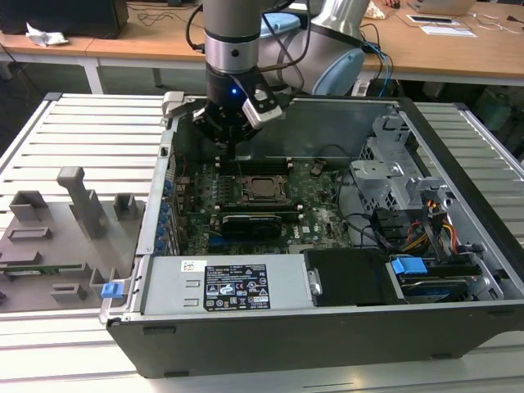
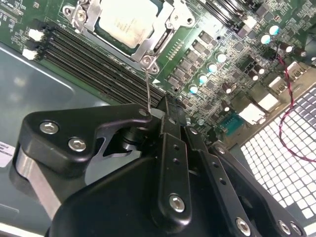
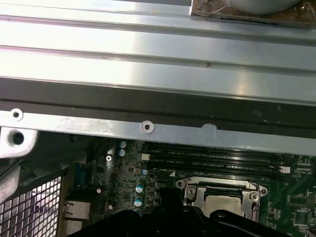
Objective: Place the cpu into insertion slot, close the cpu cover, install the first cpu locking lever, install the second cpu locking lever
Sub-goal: 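Install the first cpu locking lever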
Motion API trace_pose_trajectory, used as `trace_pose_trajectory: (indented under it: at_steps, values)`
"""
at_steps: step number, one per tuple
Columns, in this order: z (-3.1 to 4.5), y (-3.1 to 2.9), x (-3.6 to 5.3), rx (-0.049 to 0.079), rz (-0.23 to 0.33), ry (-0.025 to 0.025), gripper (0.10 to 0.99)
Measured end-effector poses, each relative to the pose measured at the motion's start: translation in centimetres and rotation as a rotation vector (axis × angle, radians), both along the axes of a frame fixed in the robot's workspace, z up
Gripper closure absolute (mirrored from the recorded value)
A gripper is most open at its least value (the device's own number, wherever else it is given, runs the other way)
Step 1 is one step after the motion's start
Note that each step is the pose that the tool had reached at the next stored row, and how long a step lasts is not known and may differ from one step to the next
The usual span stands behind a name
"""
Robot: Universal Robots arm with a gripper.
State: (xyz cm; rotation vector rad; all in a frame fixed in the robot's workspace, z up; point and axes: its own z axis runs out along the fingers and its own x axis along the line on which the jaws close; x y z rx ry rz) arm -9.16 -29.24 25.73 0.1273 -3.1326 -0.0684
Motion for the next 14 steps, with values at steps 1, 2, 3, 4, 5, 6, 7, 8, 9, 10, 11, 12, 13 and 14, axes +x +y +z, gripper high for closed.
trace_pose_trajectory:
  at_steps: [1,2,3,4,5,6,7,8,9,10,11,12,13,14]
  values:
    - [-0.01,0.00,0.09,0.000,0.000,-0.0001,0.980]
    - [0.00,0.00,0.18,0.000,0.000,0.0001,0.980]
    - [-0.01,0.00,0.25,0.000,0.000,0.0001,0.980]
    - [-0.01,0.00,0.32,0.000,0.000,0.0000,0.980]
    - [-0.02,0.00,0.42,0.000,0.000,0.0000,0.980]
    - [-0.02,0.00,0.49,0.000,0.000,0.0000,0.980]
    - [-0.03,0.00,0.56,0.000,0.000,0.0000,0.980]
    - [-0.03,0.00,0.63,0.000,0.000,0.0001,0.980]
    - [-0.04,0.00,0.71,0.000,0.000,0.0000,0.980]
    - [-0.04,0.00,0.76,0.000,0.000,0.0001,0.980]
    - [-0.05,0.00,0.80,0.000,0.000,0.0001,0.980]
    - [-0.05,0.00,0.86,0.000,0.000,0.0001,0.980]
    - [-0.06,0.00,0.92,0.000,0.000,0.0000,0.980]
    - [-0.06,0.00,0.98,0.000,0.000,0.0000,0.980]
